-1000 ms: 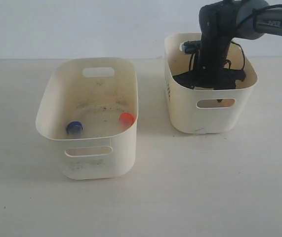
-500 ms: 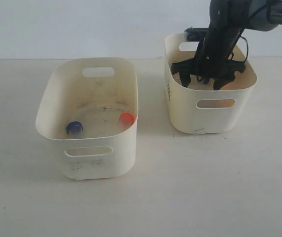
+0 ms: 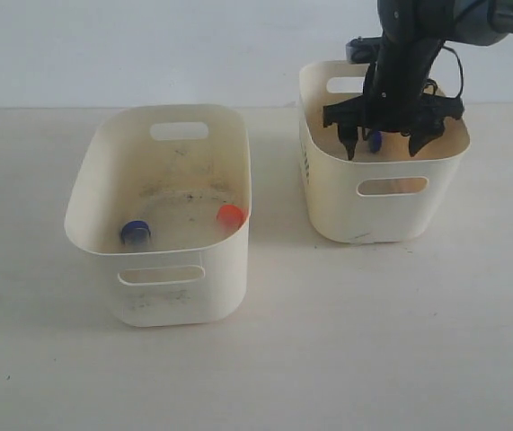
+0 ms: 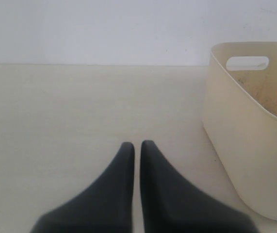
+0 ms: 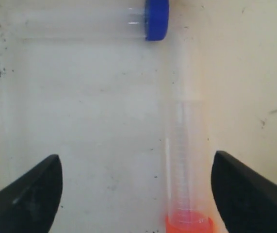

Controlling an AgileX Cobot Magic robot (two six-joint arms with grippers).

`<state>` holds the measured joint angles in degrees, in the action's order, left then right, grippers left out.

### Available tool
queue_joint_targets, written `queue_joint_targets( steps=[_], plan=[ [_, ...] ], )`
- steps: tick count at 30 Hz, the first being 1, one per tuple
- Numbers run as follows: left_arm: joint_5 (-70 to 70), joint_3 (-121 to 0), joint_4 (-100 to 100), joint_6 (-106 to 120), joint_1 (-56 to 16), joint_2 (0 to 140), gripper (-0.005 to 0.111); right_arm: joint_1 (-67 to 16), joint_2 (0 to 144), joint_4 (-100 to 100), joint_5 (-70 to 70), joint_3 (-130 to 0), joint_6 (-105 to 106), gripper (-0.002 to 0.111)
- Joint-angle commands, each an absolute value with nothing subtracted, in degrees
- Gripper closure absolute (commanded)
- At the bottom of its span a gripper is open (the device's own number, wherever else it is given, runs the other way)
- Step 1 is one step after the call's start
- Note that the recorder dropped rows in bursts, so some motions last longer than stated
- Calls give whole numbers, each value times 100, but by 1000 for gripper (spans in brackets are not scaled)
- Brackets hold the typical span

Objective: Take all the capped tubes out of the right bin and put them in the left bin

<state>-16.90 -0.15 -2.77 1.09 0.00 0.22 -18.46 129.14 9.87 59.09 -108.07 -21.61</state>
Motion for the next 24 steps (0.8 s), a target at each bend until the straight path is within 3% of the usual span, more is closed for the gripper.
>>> queue_joint_targets(
  steps=[1,24],
  plan=[
    [-1694,0,-327,97,-23,0,103,-1715,12864,1373,6237,-10806,-2298,30],
    [-1694,0,-327,97,-23,0,103,-1715,13269,1095,6996,-10797,-2826,30]
  ],
)
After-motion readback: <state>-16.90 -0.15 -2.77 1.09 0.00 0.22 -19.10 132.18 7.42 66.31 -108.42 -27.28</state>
